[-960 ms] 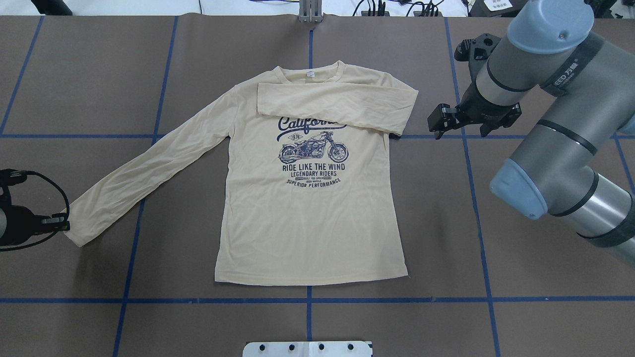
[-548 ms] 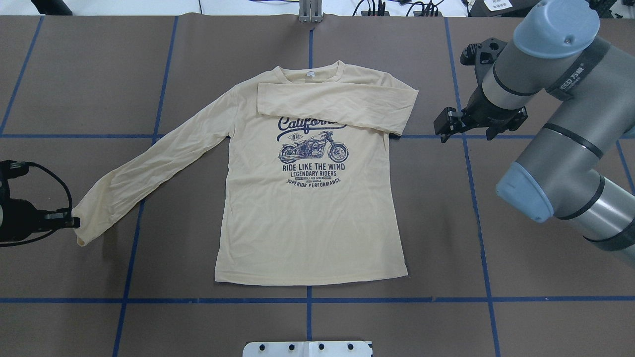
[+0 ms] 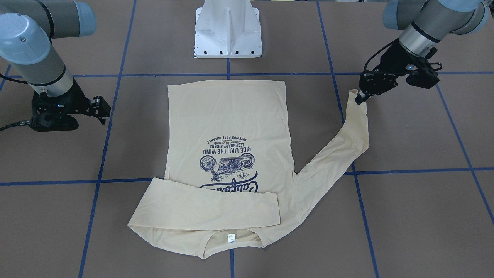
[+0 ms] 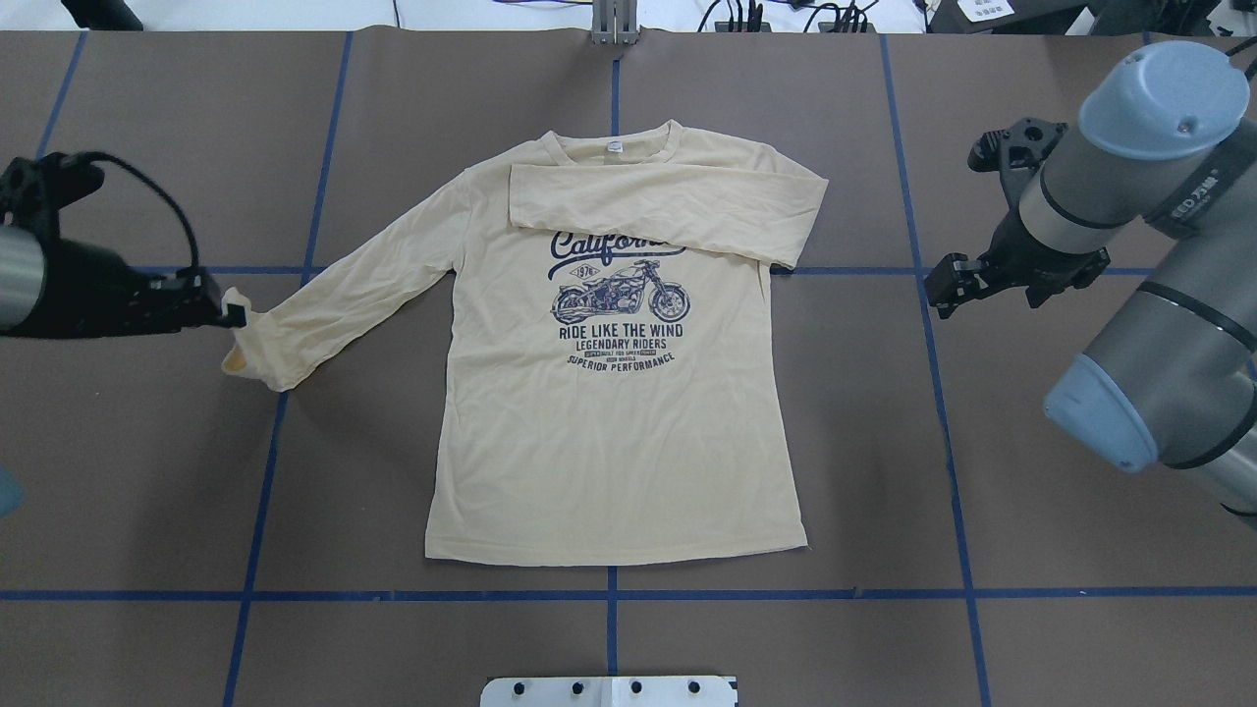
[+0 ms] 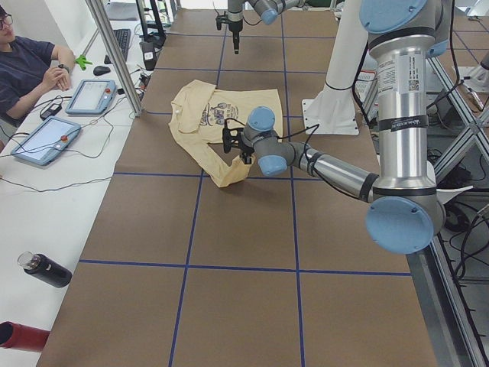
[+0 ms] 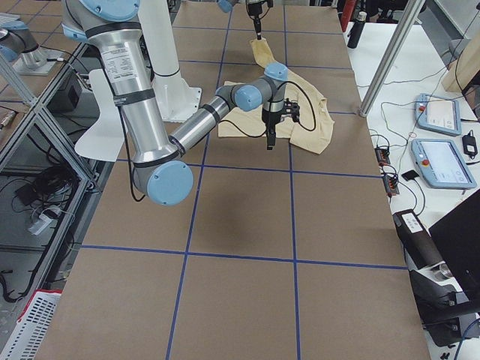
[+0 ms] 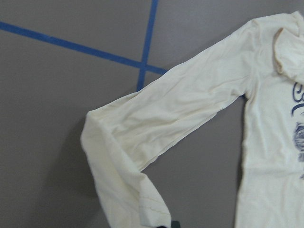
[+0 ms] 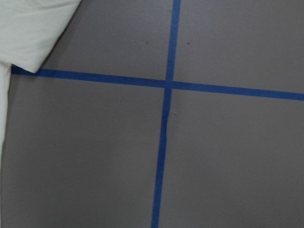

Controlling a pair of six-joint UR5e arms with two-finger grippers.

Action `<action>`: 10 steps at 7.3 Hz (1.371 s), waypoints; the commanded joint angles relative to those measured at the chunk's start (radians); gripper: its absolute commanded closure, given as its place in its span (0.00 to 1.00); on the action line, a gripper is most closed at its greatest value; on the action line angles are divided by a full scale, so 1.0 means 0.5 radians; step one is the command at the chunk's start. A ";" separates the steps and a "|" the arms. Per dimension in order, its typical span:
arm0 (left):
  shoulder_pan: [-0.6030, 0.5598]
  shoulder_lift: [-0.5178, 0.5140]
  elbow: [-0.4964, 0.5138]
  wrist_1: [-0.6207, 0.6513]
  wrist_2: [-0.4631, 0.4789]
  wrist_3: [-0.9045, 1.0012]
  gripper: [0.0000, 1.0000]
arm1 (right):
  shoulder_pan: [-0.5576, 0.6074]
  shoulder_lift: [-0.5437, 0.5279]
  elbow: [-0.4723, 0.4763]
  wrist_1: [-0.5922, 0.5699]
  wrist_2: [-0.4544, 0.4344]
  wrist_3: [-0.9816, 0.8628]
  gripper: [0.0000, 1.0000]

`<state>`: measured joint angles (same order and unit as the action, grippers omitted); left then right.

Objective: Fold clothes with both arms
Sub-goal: 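Lift the sleeve with the left gripper and fold it across toward the collar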

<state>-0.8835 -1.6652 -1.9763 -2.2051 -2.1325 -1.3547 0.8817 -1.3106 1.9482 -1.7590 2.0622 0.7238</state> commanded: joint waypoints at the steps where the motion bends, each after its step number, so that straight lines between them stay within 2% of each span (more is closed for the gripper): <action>1: -0.043 -0.735 0.089 0.558 -0.036 -0.189 1.00 | 0.050 -0.176 0.055 0.002 -0.010 -0.143 0.00; 3: -0.040 -1.153 0.304 0.535 -0.036 -0.468 1.00 | 0.071 -0.189 0.049 0.002 -0.010 -0.147 0.00; 5: -0.022 -1.516 0.726 0.365 -0.033 -0.625 1.00 | 0.074 -0.189 0.040 -0.001 -0.010 -0.144 0.00; 8: 0.129 -1.630 1.205 -0.065 -0.009 -0.675 1.00 | 0.071 -0.186 0.031 -0.001 -0.007 -0.122 0.00; 9: 0.135 -1.646 1.340 -0.221 0.025 -0.675 1.00 | 0.071 -0.183 0.009 -0.001 -0.004 -0.125 0.00; 10: 0.171 -1.734 1.469 -0.262 0.119 -0.699 1.00 | 0.071 -0.174 -0.003 -0.001 -0.004 -0.122 0.00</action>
<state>-0.8151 -2.4917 -1.3281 -2.2832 -2.1155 -1.6936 0.9174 -1.4015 1.9553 -1.7595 2.0595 0.6617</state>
